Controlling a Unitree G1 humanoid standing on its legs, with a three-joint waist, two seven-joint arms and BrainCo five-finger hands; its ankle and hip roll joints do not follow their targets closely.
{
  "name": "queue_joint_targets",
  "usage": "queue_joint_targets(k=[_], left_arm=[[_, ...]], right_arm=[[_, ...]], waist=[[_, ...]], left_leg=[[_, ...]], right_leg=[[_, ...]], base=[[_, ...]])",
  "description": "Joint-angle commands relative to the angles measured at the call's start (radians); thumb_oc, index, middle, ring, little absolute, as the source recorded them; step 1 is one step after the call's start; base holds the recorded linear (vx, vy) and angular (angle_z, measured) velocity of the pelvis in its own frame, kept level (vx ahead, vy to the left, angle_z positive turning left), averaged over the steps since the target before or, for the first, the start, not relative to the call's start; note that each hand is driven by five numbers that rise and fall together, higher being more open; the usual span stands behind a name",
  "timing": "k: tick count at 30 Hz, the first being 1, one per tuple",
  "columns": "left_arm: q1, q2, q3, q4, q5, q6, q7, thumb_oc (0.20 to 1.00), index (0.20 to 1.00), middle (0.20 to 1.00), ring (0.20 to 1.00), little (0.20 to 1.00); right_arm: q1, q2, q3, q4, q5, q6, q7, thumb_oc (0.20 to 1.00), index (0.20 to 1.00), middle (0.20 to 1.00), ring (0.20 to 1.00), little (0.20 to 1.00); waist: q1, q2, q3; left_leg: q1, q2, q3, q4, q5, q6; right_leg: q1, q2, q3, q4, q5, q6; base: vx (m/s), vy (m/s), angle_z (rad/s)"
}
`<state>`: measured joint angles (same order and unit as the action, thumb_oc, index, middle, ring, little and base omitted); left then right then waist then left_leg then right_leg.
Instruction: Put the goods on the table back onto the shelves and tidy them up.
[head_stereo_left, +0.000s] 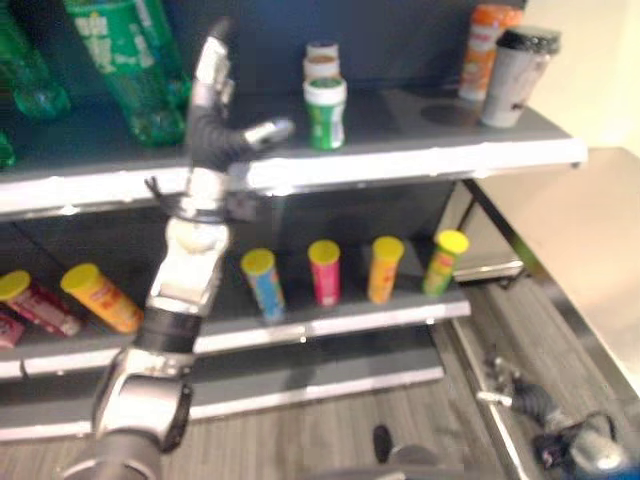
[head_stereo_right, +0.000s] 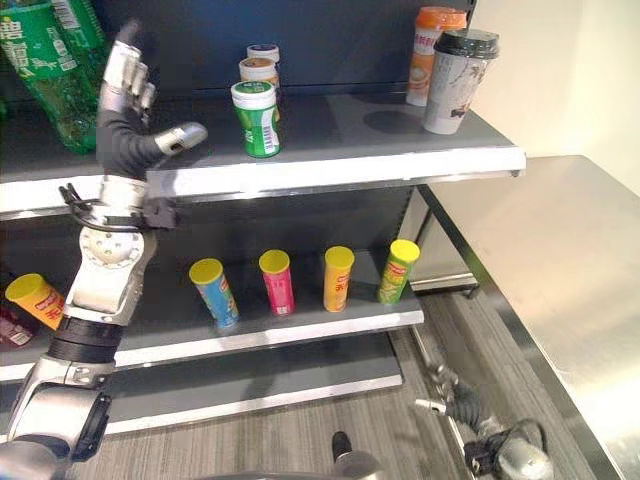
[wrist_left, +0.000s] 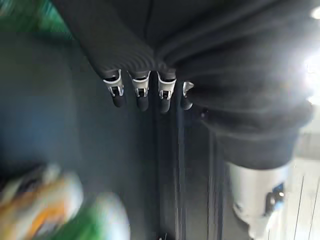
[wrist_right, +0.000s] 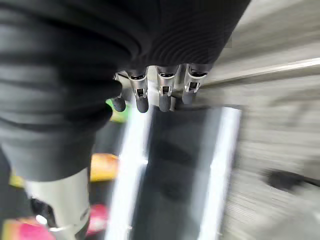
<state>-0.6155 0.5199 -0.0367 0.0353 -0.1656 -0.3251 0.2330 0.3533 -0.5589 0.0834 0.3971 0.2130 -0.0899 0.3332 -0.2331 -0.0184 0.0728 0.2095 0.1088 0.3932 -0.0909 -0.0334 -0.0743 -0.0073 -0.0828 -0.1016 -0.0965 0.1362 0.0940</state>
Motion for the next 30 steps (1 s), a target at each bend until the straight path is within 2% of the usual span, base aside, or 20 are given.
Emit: queue_joint_targets(k=[1,4,5,7,10,12,13,17,19,22,23,24,25,26,27,30], left_arm=[[-0.116,0.084,0.049,-0.04,0.069,-0.073,0.044,1.0,1.0,1.0,1.0,1.0],[-0.077,0.088,0.069,-0.075,0.031,-0.082,0.02,1.0,1.0,1.0,1.0,1.0],[0.008,0.109,0.094,-0.112,-0.061,-0.1,-0.074,1.0,1.0,1.0,1.0,1.0],[0.1,0.135,0.114,-0.155,-0.198,-0.109,-0.198,1.0,1.0,1.0,1.0,1.0],[0.312,0.134,0.198,-0.261,-0.441,-0.09,-0.4,1.0,1.0,1.0,1.0,1.0],[0.37,0.114,0.223,-0.285,-0.488,-0.081,-0.43,1.0,1.0,1.0,1.0,1.0],[0.456,0.089,0.241,-0.317,-0.551,-0.066,-0.485,1.0,1.0,1.0,1.0,1.0],[0.59,0.095,0.284,-0.343,-0.651,-0.038,-0.567,1.0,1.0,1.0,1.0,1.0],[0.642,0.101,0.279,-0.3,-0.701,-0.013,-0.596,1.0,1.0,1.0,1.0,1.0],[0.786,0.189,0.288,-0.269,-0.787,0.06,-0.721,1.0,1.0,1.0,1.0,1.0],[0.837,0.191,0.29,-0.265,-0.814,0.085,-0.761,1.0,1.0,1.0,1.0,1.0],[0.869,0.16,0.286,-0.227,-0.856,0.106,-0.778,1.0,1.0,1.0,1.0,1.0],[0.882,0.109,0.269,-0.161,-0.884,0.117,-0.768,1.0,1.0,1.0,1.0,1.0],[0.882,0.109,0.269,-0.161,-0.884,0.116,-0.768,1.0,1.0,1.0,1.0,1.0],[0.907,0.024,0.226,0.036,-0.875,0.14,-0.722,1.0,1.0,1.0,1.0,1.0],[0.96,0.022,0.143,0.294,-0.672,0.164,-0.661,1.0,1.0,1.0,1.0,1.0]], right_arm=[[-0.054,0.023,0.019,0.116,-0.036,-0.036,-0.03,1.0,1.0,1.0,1.0,1.0],[-0.072,0.052,0.016,0.189,-0.03,-0.039,-0.054,1.0,1.0,1.0,1.0,1.0],[-0.084,0.073,0.007,0.243,-0.048,-0.038,-0.068,1.0,1.0,1.0,1.0,1.0],[-0.093,0.085,-0.001,0.283,-0.057,-0.035,-0.073,1.0,1.0,1.0,1.0,1.0],[-0.094,0.108,-0.011,0.349,-0.088,-0.041,-0.064,1.0,1.0,1.0,1.0,1.0],[-0.096,0.113,-0.011,0.37,-0.095,-0.047,-0.068,1.0,1.0,1.0,1.0,1.0],[-0.09,0.124,-0.017,0.416,-0.098,-0.052,-0.064,1.0,1.0,1.0,1.0,1.0],[-0.111,0.138,-0.024,0.536,-0.101,-0.058,-0.067,1.0,1.0,1.0,1.0,1.0],[-0.119,0.135,-0.015,0.568,-0.111,-0.065,-0.066,1.0,1.0,1.0,1.0,1.0],[-0.129,0.111,-0.019,0.596,-0.12,-0.068,-0.053,1.0,1.0,1.0,1.0,1.0],[-0.129,0.104,-0.021,0.595,-0.126,-0.072,-0.045,1.0,1.0,1.0,1.0,1.0],[-0.127,0.101,-0.02,0.595,-0.127,-0.074,-0.043,1.0,1.0,1.0,1.0,1.0],[-0.127,0.102,-0.019,0.596,-0.126,-0.071,-0.045,1.0,1.0,1.0,1.0,1.0],[-0.128,0.102,-0.019,0.596,-0.126,-0.071,-0.045,1.0,1.0,1.0,1.0,1.0],[-0.132,0.101,-0.027,0.584,-0.122,-0.066,-0.059,1.0,1.0,1.0,1.0,1.0],[-0.159,0.088,-0.042,0.577,-0.114,-0.055,-0.092,1.0,1.0,1.0,1.0,1.0]], waist=[[0.017,-0.031,-0.026],[0.025,-0.025,-0.024],[0.04,-0.018,-0.019],[0.051,-0.013,-0.013],[0.074,-0.005,-0.002],[0.078,-0.003,-0.001],[0.09,0.0,0.003],[0.117,0.006,0.007],[0.125,0.008,0.009],[0.141,0.014,0.013],[0.147,0.015,0.013],[0.151,0.016,0.012],[0.156,0.016,0.015],[0.156,0.017,0.013],[0.162,0.016,0.018],[0.162,0.021,0.024]], left_leg=[[-0.03,0.01,0.029,0.004,0.039,-0.068],[-0.031,0.009,0.025,0.004,0.04,-0.067],[-0.031,0.008,0.022,0.004,0.041,-0.067],[-0.033,0.007,0.017,0.004,0.043,-0.066],[-0.038,0.006,0.012,0.004,0.046,-0.067],[-0.041,0.006,0.009,0.004,0.047,-0.066],[-0.046,0.006,0.004,0.004,0.048,-0.066],[-0.054,0.009,-0.011,0.004,0.053,-0.066],[-0.056,0.011,-0.018,0.004,0.056,-0.067],[-0.06,0.014,-0.025,0.004,0.063,-0.07],[-0.06,0.015,-0.026,0.004,0.064,-0.07],[-0.06,0.016,-0.025,0.004,0.066,-0.071],[-0.058,0.018,-0.028,0.004,0.066,-0.071],[-0.061,0.018,-0.028,0.004,0.068,-0.071],[-0.061,0.022,-0.032,0.004,0.071,-0.069],[-0.07,0.026,-0.038,0.004,0.079,-0.066]], right_leg=[[0.126,-0.065,-0.091,0.019,-0.117,0.076],[0.127,-0.066,-0.093,0.018,-0.117,0.074],[0.129,-0.067,-0.096,0.018,-0.118,0.072],[0.128,-0.068,-0.099,0.018,-0.117,0.071],[0.127,-0.068,-0.104,0.018,-0.115,0.069],[0.125,-0.068,-0.106,0.018,-0.115,0.068],[0.126,-0.067,-0.112,0.018,-0.115,0.067],[0.133,-0.065,-0.127,0.016,-0.116,0.063],[0.136,-0.064,-0.136,0.015,-0.116,0.061],[0.138,-0.061,-0.145,0.015,-0.116,0.06],[0.139,-0.06,-0.146,0.015,-0.116,0.06],[0.141,-0.058,-0.149,0.014,-0.118,0.06],[0.144,-0.056,-0.151,0.015,-0.121,0.058],[0.141,-0.056,-0.151,0.015,-0.119,0.058],[0.143,-0.054,-0.154,0.017,-0.122,0.056],[0.136,-0.051,-0.157,0.02,-0.122,0.052]], base=[[0.02,0.01,0.11],[0.01,0.008,0.12],[0.01,0.003,0.19],[0.0,0.001,0.07],[0.0,0.007,0.01],[-0.01,0.015,0.07],[-0.02,0.017,0.13],[-0.01,0.007,0.18],[-0.02,-0.003,0.17],[-0.02,0.003,0.13],[-0.01,0.013,0.04],[-0.01,0.01,0.05],[-0.01,0.003,0.06],[-0.02,-0.012,0.07],[-0.03,-0.019,0.11],[-0.04,-0.015,0.09]])
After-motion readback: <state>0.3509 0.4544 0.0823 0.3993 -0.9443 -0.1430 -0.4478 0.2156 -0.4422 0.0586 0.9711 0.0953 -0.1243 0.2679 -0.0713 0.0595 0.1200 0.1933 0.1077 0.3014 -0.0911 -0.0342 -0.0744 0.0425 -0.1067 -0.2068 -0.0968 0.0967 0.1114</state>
